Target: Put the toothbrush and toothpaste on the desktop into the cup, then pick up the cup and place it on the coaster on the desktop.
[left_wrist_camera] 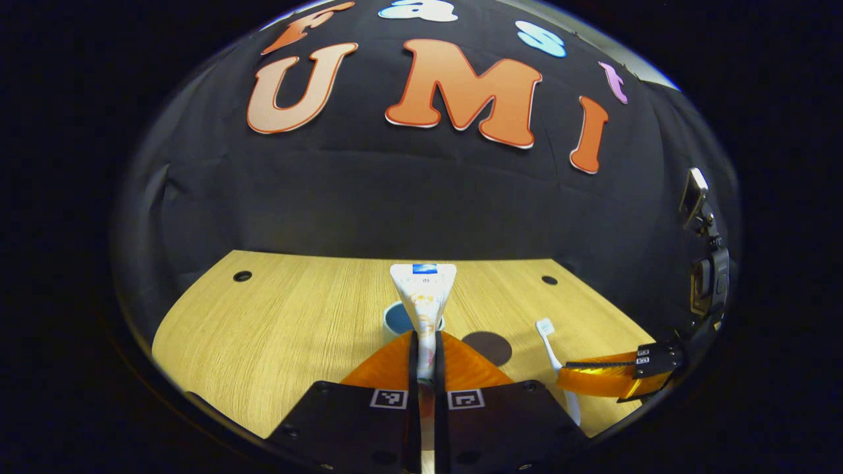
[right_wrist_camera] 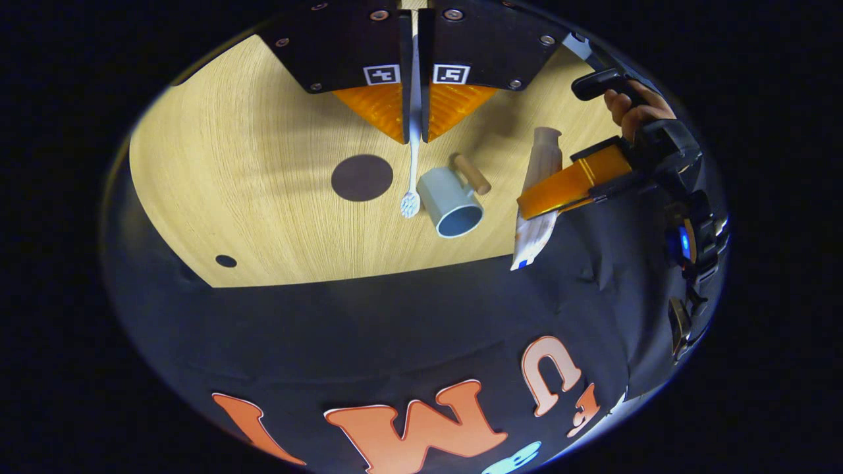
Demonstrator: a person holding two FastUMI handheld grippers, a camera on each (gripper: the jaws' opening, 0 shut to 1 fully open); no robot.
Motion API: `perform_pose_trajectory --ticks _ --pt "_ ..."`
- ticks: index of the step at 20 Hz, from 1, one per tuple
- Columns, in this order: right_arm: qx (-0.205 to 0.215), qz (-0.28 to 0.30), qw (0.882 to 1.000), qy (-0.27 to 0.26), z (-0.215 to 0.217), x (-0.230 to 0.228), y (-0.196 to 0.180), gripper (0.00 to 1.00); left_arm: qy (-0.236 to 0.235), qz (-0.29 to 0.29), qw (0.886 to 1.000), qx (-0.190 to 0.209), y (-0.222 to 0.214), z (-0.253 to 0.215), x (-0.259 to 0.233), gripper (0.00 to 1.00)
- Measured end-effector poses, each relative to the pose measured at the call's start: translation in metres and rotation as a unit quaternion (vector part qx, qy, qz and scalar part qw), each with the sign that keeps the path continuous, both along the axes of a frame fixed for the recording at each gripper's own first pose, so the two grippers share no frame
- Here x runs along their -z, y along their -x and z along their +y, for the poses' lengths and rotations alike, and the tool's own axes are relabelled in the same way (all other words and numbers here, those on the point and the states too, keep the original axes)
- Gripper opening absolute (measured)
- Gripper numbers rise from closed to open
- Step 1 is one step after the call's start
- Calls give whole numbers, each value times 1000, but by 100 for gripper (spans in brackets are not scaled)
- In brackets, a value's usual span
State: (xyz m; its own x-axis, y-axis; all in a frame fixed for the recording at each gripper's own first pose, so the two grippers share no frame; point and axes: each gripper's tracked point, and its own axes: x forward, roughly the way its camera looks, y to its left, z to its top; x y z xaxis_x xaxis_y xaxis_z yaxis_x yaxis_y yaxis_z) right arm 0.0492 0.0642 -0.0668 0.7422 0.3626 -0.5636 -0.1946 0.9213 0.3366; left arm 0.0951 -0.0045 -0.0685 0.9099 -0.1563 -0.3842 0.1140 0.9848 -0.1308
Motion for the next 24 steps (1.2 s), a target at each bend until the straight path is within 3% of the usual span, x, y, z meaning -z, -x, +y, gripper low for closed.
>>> perform_pose_trajectory --ticks 7,15,24 --pt "0 -19 1000 -1 6 -13 -37 4 10 -57 998 -2 -72 14 -19 7" --pt "14 -31 999 -7 -1 -19 -68 4 8 -103 994 44 -140 -8 -12 7" --pt "17 -55 998 -27 9 -22 -95 4 30 -76 995 54 -162 -7 40 8"
